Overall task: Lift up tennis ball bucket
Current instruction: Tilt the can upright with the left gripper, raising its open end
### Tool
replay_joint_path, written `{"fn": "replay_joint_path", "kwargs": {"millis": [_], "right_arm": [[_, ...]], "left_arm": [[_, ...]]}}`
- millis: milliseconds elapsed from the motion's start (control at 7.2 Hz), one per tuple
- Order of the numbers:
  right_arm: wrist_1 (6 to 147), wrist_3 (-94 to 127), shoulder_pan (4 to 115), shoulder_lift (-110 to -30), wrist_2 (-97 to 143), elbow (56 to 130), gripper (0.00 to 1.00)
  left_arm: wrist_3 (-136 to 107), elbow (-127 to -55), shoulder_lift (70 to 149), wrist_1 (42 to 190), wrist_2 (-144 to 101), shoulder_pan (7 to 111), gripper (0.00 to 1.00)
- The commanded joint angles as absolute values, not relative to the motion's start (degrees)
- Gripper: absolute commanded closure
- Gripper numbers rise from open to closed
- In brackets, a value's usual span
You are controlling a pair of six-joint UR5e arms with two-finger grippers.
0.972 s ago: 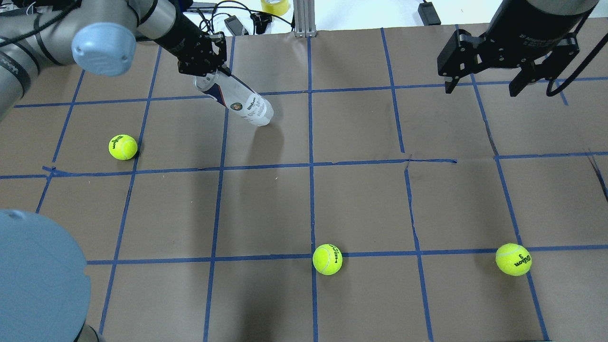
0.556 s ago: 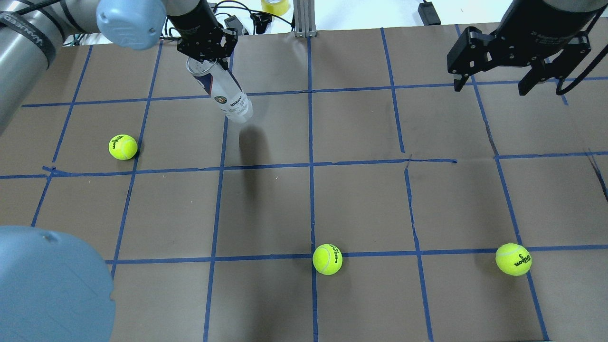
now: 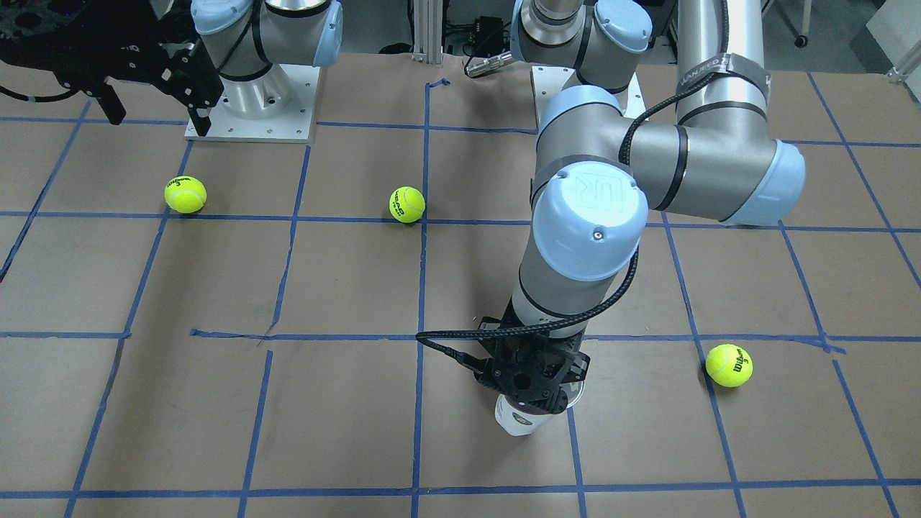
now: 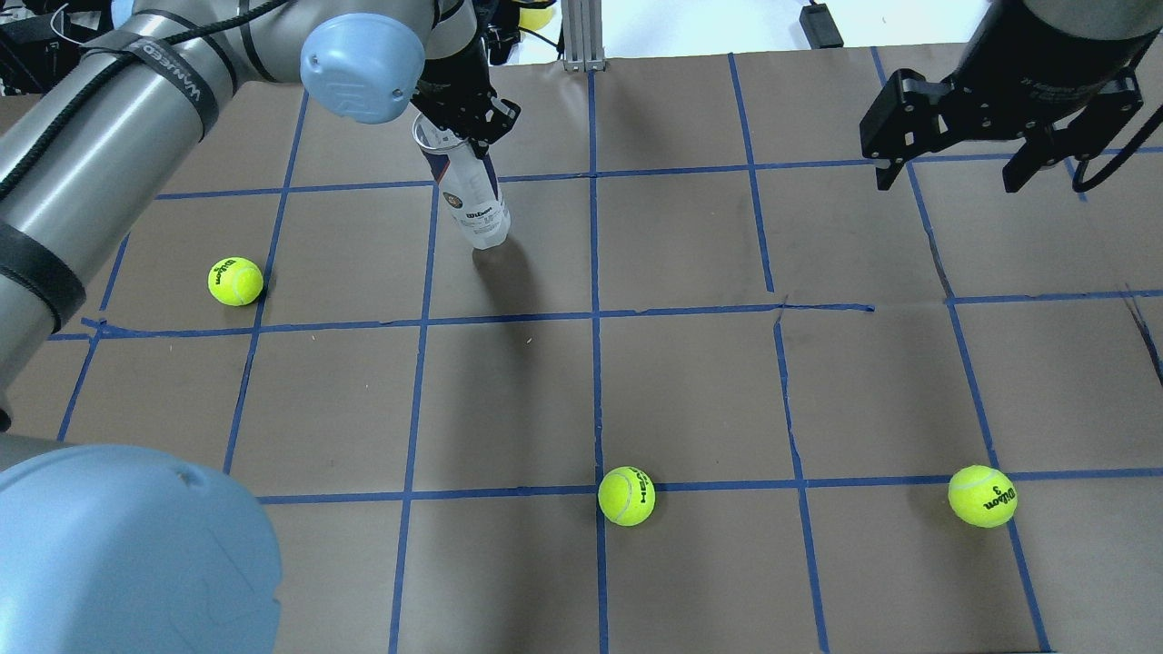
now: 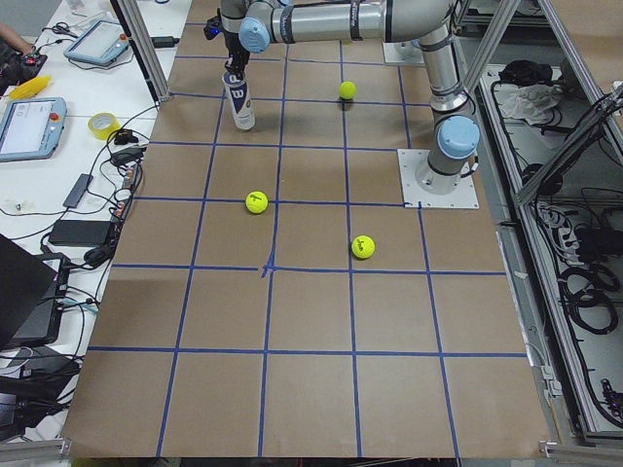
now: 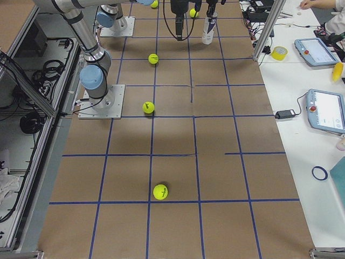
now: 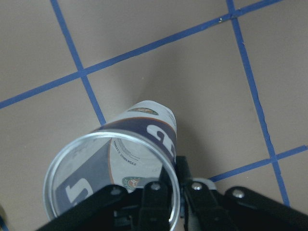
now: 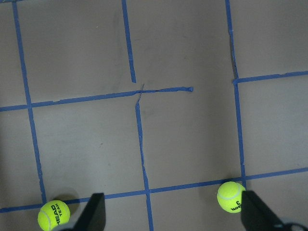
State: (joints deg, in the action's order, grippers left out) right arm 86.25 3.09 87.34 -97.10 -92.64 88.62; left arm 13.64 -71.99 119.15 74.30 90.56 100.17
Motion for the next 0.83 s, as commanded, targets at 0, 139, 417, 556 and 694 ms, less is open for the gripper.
{"fn": "replay_joint_path", "kwargs": {"millis": [0,139,417,556,694], "right_arm": [[86.48,3.16,88.41,-97.47,-89.24,89.30,0.00],[87.18,3.51,90.85,-97.30,-87.99,89.21,0.00],[90.24,3.43,91.76,-95.55,-88.68,88.16,0.00],[95.75,2.64,91.67,-94.15,-88.42,88.07,0.00],[97.63,2.38,91.41,-93.43,-87.98,87.81,0.00]], "left_arm": [[14.15,-72.42,119.79,74.26,90.62,101.51,1.00],[14.15,-72.42,119.71,74.70,90.62,101.51,0.85],[13.02,-72.68,119.97,74.71,90.09,101.60,0.30],[12.92,-72.60,119.80,74.71,89.91,101.60,0.00],[12.83,-72.34,118.49,75.14,90.26,101.69,0.00]]}}
